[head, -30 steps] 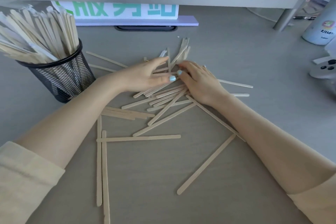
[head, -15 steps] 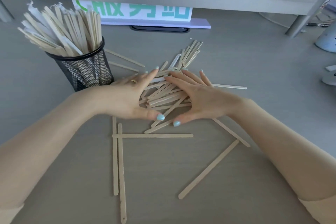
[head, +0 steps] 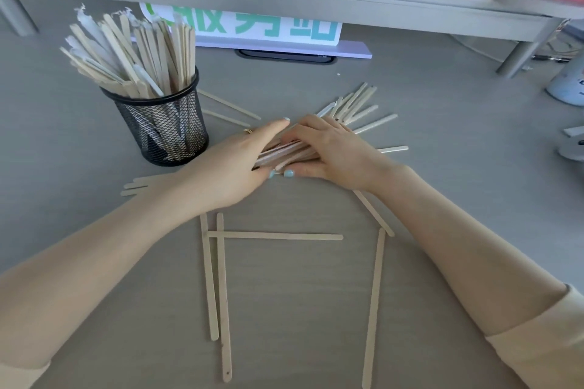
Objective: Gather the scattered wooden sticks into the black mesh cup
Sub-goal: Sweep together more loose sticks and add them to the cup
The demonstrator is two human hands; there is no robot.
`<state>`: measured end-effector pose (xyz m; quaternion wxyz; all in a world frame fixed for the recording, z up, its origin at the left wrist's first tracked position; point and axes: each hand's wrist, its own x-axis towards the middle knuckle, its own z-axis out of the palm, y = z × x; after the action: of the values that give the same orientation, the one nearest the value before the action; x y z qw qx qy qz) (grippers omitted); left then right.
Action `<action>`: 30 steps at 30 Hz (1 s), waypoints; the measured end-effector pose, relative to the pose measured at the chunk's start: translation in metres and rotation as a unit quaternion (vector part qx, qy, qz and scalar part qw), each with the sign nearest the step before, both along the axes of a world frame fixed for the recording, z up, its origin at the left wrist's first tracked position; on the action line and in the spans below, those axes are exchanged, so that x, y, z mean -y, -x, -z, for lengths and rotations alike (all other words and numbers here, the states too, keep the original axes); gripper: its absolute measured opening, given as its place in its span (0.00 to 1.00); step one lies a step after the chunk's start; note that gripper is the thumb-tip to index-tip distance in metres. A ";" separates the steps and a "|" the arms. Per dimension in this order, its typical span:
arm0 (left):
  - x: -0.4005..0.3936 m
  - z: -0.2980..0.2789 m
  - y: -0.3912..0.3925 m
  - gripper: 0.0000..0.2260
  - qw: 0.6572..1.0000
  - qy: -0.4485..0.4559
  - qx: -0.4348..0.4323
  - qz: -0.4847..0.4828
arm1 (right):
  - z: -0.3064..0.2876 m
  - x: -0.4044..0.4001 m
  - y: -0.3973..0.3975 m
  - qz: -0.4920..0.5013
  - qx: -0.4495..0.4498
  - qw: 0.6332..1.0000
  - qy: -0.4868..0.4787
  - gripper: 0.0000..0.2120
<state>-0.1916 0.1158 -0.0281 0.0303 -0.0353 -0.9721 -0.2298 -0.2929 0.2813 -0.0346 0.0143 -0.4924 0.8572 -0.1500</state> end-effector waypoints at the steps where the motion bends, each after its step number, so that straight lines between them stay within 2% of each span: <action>1: 0.002 0.003 -0.002 0.31 1.000 -0.008 -0.014 -0.002 | -0.001 0.002 -0.001 -0.007 0.000 1.000 0.001 0.21; 4: 0.005 0.006 -0.011 0.27 0.997 -0.017 -0.075 -0.015 | -0.002 0.011 -0.005 -0.030 -0.018 0.999 0.007 0.15; 7: 0.011 -0.003 -0.024 0.21 0.979 -0.011 -0.204 -0.007 | -0.001 0.017 -0.007 -0.038 -0.039 0.998 -0.007 0.14; 9: 0.017 -0.012 -0.034 0.19 0.955 -0.017 -0.296 -0.015 | -0.001 0.020 -0.006 -0.042 -0.046 0.998 -0.021 0.15; 12: 0.031 -0.015 -0.046 0.17 0.901 -0.006 -0.433 -0.027 | -0.002 0.023 -0.005 -0.041 -0.030 0.998 -0.032 0.16; 15: 0.048 -0.005 -0.052 0.21 0.861 -0.005 -0.503 -0.073 | -0.004 0.027 -0.006 -0.033 -0.026 0.998 -0.045 0.13; 18: 0.066 0.007 -0.051 0.28 0.858 -0.027 -0.481 -0.177 | -0.003 0.030 -0.008 -0.021 -0.040 0.998 -0.053 0.12; 21: 0.074 0.007 -0.047 0.35 0.864 -0.123 -0.425 -0.240 | 0.000 0.032 -0.010 -0.019 -0.080 0.995 -0.050 0.12; 26: 0.075 0.009 -0.037 0.46 0.879 -0.291 -0.321 -0.197 | 0.002 0.030 -0.007 -0.046 -0.080 0.995 -0.049 0.17; 30: 0.074 0.008 -0.027 0.47 0.883 -0.333 -0.265 -0.200 | -0.001 0.032 -0.005 -0.056 -0.076 0.993 -0.065 0.18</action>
<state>-0.1641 0.0420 -0.0356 0.3418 0.1129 -0.7804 -0.5112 -0.2875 0.2494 -0.0337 -0.0105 -0.5475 0.8349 -0.0551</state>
